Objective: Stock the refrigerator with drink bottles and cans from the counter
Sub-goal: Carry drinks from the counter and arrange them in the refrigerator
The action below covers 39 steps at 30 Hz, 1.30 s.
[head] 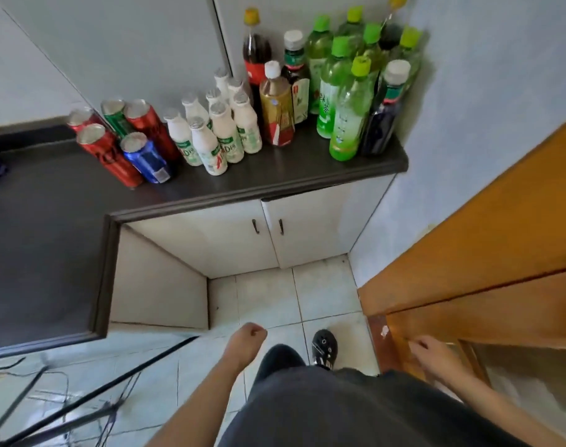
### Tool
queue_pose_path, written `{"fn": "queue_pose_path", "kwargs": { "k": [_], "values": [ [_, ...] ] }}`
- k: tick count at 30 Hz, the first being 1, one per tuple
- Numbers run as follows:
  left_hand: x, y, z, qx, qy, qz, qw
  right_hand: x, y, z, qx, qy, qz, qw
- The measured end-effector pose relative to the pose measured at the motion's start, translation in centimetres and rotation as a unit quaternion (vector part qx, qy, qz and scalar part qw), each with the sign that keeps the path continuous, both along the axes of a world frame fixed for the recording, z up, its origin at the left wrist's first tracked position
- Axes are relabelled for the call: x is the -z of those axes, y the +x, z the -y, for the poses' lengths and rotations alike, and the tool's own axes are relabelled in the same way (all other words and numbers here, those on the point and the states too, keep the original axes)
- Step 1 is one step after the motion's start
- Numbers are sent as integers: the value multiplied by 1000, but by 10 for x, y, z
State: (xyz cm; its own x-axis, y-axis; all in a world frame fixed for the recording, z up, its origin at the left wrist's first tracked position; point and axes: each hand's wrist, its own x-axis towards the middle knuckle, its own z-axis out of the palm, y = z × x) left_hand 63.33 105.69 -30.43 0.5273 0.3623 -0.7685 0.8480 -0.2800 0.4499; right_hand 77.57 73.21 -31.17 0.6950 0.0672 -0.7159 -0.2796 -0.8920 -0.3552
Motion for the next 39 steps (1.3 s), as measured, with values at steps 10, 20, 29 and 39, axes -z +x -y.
{"fn": "queue_pose_path", "kwargs": {
  "k": [10, 20, 29, 39],
  "values": [
    [-17, 106, -32, -197, -41, 125, 972, -11, 98, -93, 5, 84, 4, 996],
    [-110, 291, -111, -126, 7, 394, 910, -100, 223, -186, 205, 246, 298, 899],
    [-149, 392, -87, 77, 1, 518, 852, -155, 282, -226, 199, 208, 474, 832],
    [-155, 420, -50, 160, 8, 511, 845, -153, 308, -222, 80, 255, 497, 826]
  ]
}}
